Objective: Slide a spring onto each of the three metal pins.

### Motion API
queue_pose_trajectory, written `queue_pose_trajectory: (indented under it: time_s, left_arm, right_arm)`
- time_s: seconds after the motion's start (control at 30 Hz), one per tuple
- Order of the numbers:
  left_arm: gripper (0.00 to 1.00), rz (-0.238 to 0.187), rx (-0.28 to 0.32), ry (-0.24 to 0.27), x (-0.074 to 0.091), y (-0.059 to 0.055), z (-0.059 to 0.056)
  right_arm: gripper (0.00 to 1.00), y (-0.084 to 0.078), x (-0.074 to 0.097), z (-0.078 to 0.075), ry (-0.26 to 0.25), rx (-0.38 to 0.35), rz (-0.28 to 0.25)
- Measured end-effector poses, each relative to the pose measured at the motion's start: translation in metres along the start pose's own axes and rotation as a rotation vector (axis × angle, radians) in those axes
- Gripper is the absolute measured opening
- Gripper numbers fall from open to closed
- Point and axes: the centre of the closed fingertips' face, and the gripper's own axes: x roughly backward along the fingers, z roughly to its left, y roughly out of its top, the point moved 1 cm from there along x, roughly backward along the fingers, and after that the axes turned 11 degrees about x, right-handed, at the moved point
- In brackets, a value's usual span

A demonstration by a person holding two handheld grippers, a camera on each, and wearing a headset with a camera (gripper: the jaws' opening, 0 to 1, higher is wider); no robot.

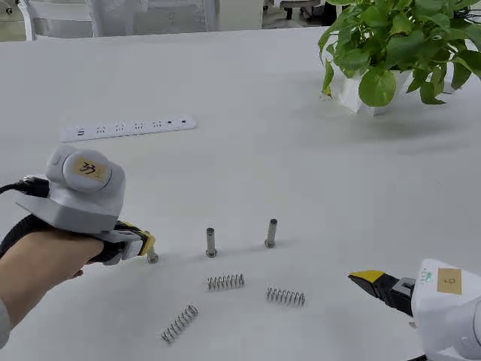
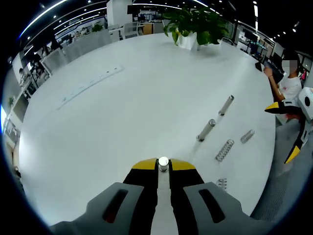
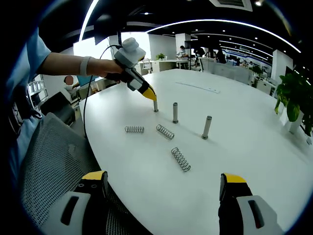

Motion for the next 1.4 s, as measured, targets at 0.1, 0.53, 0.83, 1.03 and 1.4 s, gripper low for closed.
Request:
queue_pose_trajectory:
  time_s: [0.1, 0.53, 0.83, 1.03, 1.4]
  left_arm:
    - [0.05, 0.005, 0.002, 0.0, 0.0009, -0.0017, 0.0003]
    - [0.05, 0.014, -0.011, -0.002, 0.0027, -0.0066, -0.0036]
    - [0.05, -0.005, -0.018, -0.005, 0.0017, -0.0072, -0.0051]
    - [0.05, -0.013, -0.026, -0.004, 0.0021, -0.0072, -0.0056]
    - [0.15, -0.018, -0.045, 0.0, 0.0015, -0.007, -0.0056]
  right_arm:
    - [0.95, 0.0003, -0.0003, 0.0021, 0.005, 0.0, -0.001]
    - [0.95, -0.0013, -0.0005, 0.0042, 0.012, 0.002, 0.001]
    - [0.95, -0.0037, 0.0001, 0.0044, 0.013, 0.0, 0.003]
    - [0.94, -0.0046, -0.0003, 0.0056, 0.019, 0.0, 0.006]
    - [0.94, -0.0046, -0.0006, 0.0061, 0.022, -0.001, 0.008]
